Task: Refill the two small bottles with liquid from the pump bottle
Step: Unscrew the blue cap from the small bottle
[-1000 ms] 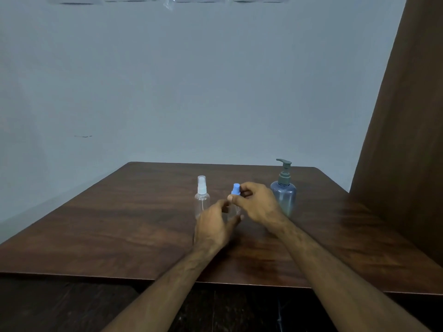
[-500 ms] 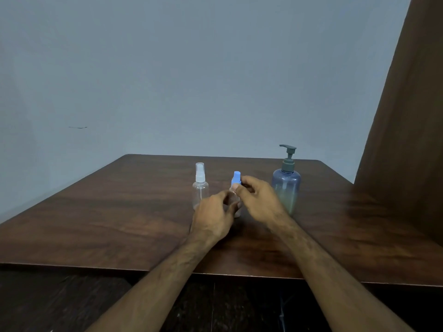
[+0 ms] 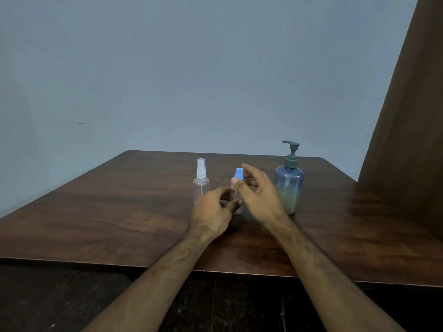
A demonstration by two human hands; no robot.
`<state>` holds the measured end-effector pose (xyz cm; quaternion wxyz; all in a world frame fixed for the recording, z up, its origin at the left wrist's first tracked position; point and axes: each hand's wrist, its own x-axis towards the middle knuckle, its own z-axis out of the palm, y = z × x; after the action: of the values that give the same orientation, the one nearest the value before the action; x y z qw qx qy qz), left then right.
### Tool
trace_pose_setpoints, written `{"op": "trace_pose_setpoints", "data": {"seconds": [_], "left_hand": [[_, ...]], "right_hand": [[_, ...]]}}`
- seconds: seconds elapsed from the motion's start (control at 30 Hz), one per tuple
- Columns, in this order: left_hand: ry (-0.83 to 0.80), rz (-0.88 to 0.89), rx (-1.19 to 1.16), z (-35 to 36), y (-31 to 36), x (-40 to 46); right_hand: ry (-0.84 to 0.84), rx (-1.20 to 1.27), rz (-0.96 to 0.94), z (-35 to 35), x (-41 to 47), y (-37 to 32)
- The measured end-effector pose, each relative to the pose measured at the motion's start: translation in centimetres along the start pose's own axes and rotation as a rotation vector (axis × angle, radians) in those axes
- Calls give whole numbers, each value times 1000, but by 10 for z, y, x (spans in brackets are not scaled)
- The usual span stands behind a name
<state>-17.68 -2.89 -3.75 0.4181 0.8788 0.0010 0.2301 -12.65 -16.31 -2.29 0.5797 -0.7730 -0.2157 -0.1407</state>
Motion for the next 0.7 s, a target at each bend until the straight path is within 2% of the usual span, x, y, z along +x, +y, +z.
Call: {"op": "trace_pose_setpoints", "data": {"seconds": [0.07, 0.3, 0.7], "left_hand": [[-3, -5, -13, 1, 0, 1], [-2, 4, -63, 3, -1, 2], [-23, 13, -60, 4, -3, 4]], "right_hand": [[41, 16, -23, 0, -1, 0], [17, 107, 0, -1, 1, 0], [9, 91, -15, -1, -1, -4]]}}
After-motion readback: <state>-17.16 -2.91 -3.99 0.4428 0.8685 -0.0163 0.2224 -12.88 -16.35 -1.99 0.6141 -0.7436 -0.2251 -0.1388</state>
